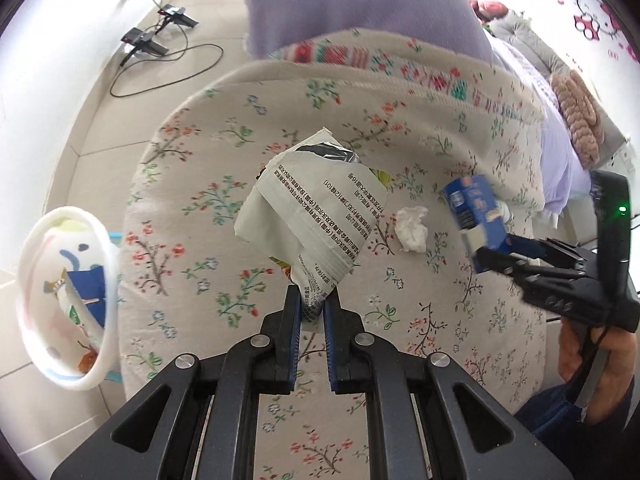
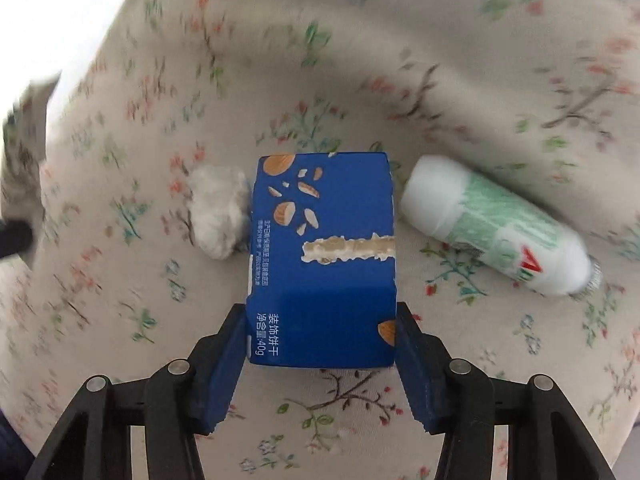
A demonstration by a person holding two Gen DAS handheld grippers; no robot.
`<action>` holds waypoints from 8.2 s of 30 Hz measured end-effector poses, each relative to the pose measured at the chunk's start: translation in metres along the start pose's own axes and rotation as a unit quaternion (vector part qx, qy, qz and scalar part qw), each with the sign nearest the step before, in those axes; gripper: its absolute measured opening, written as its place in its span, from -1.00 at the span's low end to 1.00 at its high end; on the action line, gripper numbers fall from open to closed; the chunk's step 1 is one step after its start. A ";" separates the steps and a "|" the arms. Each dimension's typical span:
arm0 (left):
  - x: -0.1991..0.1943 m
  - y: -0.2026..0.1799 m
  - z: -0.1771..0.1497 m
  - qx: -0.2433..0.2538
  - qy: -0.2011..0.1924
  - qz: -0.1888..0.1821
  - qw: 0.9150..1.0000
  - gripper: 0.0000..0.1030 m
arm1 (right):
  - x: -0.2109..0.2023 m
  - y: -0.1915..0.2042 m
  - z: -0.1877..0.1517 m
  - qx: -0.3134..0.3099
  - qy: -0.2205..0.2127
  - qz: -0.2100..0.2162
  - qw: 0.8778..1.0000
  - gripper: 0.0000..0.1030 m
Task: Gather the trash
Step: 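Close the right tool on the blue biscuit box and lift it, then drop the crumpled paper into the white bucket while the right tool drops the biscuit box in, then move both tools back to the bed over the tissue and yogurt bottle, then grasp the white tissue with the left tool while the right tool grasps the yogurt bottle, then drop the tissue and the yogurt bottle into the white bucket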
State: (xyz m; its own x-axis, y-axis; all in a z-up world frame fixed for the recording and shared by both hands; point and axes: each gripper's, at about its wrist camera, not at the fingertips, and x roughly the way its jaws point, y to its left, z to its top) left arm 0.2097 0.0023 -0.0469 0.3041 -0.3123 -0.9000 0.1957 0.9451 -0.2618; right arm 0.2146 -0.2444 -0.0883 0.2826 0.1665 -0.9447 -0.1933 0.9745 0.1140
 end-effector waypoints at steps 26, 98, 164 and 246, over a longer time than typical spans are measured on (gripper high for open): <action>-0.059 0.226 -0.049 -0.283 -0.007 0.010 0.959 -0.77 | -0.023 0.086 -0.008 -0.043 -0.071 0.074 0.994 0.17; -0.107 0.190 -0.028 -0.220 -0.068 -0.021 0.973 -0.04 | -0.041 0.169 0.038 -0.127 -0.072 0.068 0.987 0.44; 0.036 -0.042 0.035 -0.094 -0.004 -0.058 0.994 -0.64 | -0.014 -0.007 0.018 -0.108 -0.022 -0.065 0.992 -0.19; -0.114 0.263 -0.061 -0.344 -0.063 -0.043 0.936 -0.10 | 0.053 0.323 0.065 -0.104 -0.053 0.145 0.983 0.17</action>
State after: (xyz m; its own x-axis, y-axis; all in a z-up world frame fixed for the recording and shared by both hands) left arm 0.1694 0.2928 -0.0345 0.4310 -0.3572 -0.8286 -0.4091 0.7411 -0.5323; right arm 0.2286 0.0890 -0.0819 0.2825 0.4579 -0.8429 -0.4642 0.8342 0.2976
